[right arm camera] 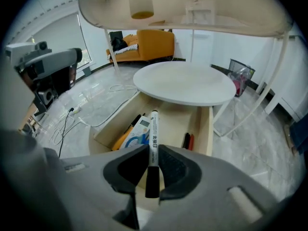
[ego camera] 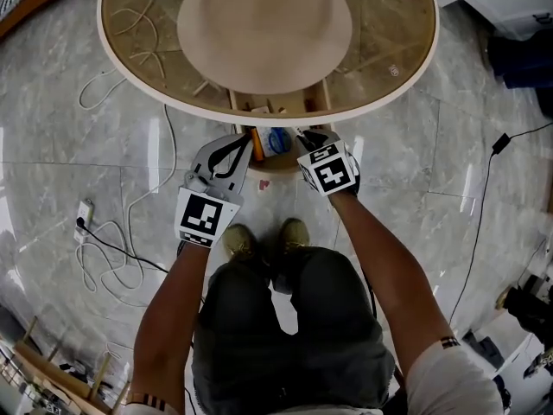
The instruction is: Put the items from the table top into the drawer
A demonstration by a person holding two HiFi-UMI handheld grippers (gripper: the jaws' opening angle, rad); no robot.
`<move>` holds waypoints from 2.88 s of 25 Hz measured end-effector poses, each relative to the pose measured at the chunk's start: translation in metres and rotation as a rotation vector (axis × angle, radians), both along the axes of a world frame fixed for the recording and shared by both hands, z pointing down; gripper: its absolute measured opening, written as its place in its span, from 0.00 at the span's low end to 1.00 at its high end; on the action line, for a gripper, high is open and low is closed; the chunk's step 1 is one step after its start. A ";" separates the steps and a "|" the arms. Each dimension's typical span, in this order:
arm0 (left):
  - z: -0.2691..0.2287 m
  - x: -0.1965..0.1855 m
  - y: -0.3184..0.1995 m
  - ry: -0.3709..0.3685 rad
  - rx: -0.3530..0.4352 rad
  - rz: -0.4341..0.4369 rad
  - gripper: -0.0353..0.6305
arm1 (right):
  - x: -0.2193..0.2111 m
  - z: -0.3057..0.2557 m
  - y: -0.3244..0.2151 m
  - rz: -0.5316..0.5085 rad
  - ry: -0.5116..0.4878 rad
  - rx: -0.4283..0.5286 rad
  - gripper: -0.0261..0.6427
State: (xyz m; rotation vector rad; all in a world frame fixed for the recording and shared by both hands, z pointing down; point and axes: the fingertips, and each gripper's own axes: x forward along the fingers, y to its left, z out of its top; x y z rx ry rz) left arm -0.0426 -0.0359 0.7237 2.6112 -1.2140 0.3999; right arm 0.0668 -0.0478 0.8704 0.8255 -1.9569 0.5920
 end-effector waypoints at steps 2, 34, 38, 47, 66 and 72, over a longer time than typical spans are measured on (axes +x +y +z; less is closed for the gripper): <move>0.005 0.000 -0.001 -0.003 0.001 0.003 0.05 | 0.001 0.010 -0.001 -0.002 0.026 -0.026 0.14; 0.014 -0.022 -0.009 0.007 0.017 -0.041 0.05 | -0.014 0.045 -0.029 -0.074 0.153 -0.080 0.14; 0.016 -0.020 -0.005 0.016 0.015 -0.043 0.05 | -0.013 0.055 -0.025 -0.055 0.161 -0.101 0.14; 0.005 -0.018 0.004 0.033 -0.010 -0.055 0.05 | -0.009 0.045 -0.016 -0.051 0.157 -0.082 0.22; -0.089 0.018 0.031 0.055 -0.103 0.015 0.05 | -0.018 -0.146 0.026 -0.011 -0.190 0.153 0.04; -0.158 0.020 0.025 0.090 -0.094 -0.007 0.05 | -0.032 -0.251 0.031 -0.038 -0.333 0.241 0.04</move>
